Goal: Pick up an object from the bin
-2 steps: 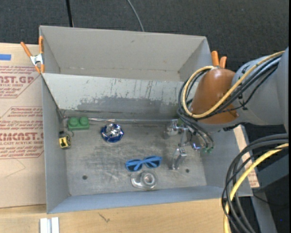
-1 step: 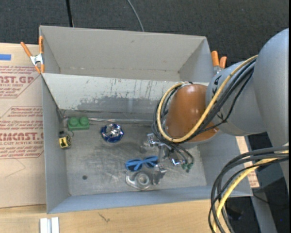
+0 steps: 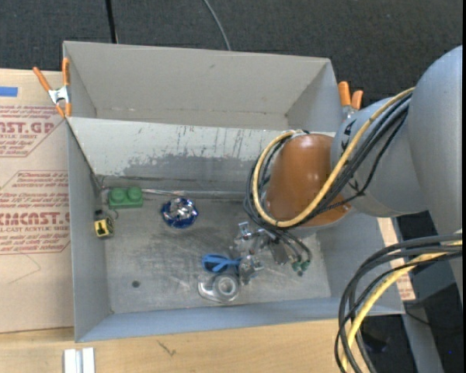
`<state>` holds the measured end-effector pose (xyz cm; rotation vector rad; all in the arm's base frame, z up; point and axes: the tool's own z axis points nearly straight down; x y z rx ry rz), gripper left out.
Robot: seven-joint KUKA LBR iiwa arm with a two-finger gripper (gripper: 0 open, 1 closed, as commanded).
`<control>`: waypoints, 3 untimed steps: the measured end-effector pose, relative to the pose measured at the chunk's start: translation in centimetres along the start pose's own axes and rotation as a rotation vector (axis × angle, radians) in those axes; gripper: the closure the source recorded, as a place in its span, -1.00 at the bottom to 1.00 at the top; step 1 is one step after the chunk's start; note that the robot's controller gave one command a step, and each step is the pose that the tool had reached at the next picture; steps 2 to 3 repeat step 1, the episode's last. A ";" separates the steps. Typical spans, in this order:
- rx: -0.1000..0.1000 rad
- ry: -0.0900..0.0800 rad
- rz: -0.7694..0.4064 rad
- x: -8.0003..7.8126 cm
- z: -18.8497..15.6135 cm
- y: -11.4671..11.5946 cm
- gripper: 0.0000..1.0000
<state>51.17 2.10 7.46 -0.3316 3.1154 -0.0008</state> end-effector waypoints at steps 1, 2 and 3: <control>0.000 -0.001 0.005 -1.4 -13.5 -0.3 1.00; 0.000 -0.001 0.005 -1.4 -13.5 -0.3 1.00; 0.000 -0.001 0.005 -1.4 -13.5 -0.3 1.00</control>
Offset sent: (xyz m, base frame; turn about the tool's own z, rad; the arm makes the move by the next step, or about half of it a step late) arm 0.0110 -0.0009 0.1306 0.0049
